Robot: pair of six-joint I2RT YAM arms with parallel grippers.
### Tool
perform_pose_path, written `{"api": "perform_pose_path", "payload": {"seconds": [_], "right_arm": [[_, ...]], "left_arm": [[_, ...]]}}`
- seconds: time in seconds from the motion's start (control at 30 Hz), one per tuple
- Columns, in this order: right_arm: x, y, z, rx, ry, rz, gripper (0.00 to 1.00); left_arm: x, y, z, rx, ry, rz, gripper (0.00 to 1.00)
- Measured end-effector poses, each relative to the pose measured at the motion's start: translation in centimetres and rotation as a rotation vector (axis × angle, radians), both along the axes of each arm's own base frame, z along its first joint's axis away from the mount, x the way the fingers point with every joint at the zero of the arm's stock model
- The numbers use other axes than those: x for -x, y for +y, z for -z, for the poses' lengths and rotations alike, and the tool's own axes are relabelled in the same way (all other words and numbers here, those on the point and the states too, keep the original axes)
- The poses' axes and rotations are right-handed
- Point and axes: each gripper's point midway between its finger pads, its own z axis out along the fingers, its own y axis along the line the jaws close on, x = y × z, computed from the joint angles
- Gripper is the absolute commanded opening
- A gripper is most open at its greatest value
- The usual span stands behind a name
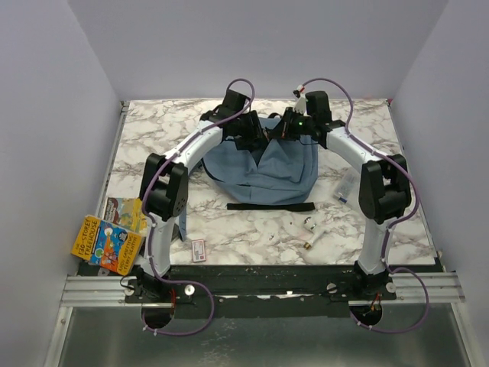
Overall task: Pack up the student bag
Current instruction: Place the stationery in the student bag.
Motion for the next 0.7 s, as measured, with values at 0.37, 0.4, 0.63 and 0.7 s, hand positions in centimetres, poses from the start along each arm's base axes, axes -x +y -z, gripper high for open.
{"api": "perform_pose_path", "payload": {"seconds": [0.37,0.4,0.63,0.7], "right_arm": [[-0.1,-0.2,-0.1,0.013,-0.018,0.003,0.01],[-0.2,-0.2,-0.1,0.013,-0.018,0.003,0.01],[-0.1,-0.1,-0.2,0.008,-0.018,0.003,0.01],[-0.1,-0.2,0.0,0.012,-0.016,0.008,0.01]], "left_arm": [[-1.1,1.3,-6.2,0.037,-0.137,-0.011,0.22],[-1.5,1.1,-6.0,0.043,-0.133,-0.018,0.22],[-4.7,-0.8,-2.7,0.074,-0.078,-0.048,0.17],[-5.1,-1.7,-1.6,0.090,-0.050,-0.039,0.17]]}}
